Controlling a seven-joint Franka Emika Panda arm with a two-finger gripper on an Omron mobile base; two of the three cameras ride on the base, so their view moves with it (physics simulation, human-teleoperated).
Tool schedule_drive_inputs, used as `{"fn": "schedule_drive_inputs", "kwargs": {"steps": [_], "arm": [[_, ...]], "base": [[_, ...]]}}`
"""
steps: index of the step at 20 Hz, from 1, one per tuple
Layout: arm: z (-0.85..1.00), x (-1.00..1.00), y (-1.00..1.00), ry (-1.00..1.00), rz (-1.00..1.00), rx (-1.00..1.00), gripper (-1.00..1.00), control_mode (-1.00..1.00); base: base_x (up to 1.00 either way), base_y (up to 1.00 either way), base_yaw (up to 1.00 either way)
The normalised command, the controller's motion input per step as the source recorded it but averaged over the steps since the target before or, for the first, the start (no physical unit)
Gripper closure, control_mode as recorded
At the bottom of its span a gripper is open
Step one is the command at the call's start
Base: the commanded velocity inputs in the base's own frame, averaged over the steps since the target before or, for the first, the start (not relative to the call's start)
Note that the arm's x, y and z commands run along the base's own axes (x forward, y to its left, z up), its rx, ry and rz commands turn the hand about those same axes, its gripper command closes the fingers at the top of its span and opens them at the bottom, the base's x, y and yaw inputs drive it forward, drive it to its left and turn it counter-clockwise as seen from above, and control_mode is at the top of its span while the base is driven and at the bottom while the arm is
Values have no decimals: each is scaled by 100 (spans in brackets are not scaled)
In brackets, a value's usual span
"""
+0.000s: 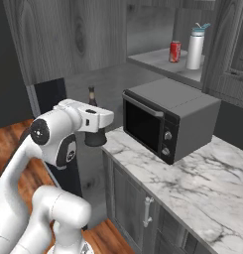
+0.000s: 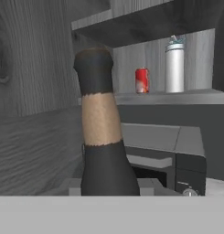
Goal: Sort all alcoholic drinks to one cabinet, and non-alcoholic drinks to the other.
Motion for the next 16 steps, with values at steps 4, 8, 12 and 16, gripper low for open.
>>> {"fn": "schedule_drive_inputs", "kwargs": {"steps": [4,8,12,16], "arm": [[17,-28,0,3,0,0,100,-100],[8,-25,0,1,0,0,100,-100],[8,-28,0,0,0,0,100,-100],[11,-22,0,0,0,0,100,-100]], "base": [[0,0,0],[0,0,0],[0,0,0],[0,0,0]]}}
